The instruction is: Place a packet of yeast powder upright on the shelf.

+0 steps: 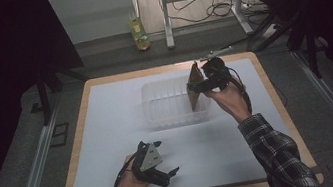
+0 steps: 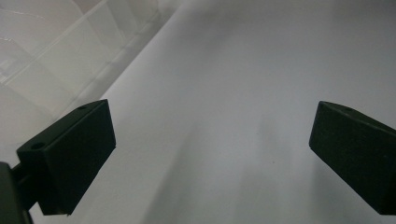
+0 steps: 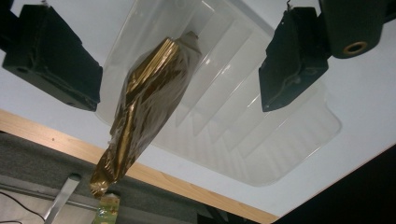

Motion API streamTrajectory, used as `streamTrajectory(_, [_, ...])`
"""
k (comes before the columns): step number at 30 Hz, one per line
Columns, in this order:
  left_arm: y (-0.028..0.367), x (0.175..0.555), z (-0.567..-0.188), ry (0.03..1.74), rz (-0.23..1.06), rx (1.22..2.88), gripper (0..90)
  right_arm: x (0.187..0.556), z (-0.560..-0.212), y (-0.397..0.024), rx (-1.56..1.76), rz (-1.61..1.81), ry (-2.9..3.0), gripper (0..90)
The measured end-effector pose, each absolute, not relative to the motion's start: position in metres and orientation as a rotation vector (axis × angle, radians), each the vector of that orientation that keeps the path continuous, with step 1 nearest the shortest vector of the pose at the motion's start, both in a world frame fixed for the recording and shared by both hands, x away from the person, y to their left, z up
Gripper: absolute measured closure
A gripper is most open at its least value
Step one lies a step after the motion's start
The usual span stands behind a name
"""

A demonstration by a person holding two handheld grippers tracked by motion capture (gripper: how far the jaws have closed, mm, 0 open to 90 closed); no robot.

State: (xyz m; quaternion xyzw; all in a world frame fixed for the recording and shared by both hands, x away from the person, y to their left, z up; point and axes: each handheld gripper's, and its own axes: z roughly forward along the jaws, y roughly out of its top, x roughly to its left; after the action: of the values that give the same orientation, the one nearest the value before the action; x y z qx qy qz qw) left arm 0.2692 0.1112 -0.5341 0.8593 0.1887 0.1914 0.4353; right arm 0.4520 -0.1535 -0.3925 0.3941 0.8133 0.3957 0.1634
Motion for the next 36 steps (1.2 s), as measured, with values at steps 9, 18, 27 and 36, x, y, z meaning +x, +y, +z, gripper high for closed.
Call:
streamTrajectory(9, [0.112, 0.269, -0.534, 0.466, 0.475, 2.133, 0.4, 0.437, -0.397, -0.154, 1.019, 1.120, 2.345, 8.4])
streamTrajectory(18, [0.111, 0.269, -0.534, 0.460, 0.474, 2.135, 0.4, 0.422, -0.401, -0.155, 0.942, 1.122, 2.352, 2.1])
streamTrajectory(27, [0.111, 0.269, -0.534, 0.456, 0.476, 2.134, 0.4, 0.410, -0.406, -0.160, 0.898, 1.138, 2.384, 0.0])
streamTrajectory(36, [0.110, 0.268, -0.534, 0.458, 0.474, 2.130, 0.4, 0.401, -0.415, -0.166, 0.855, 1.141, 2.403, 0.0])
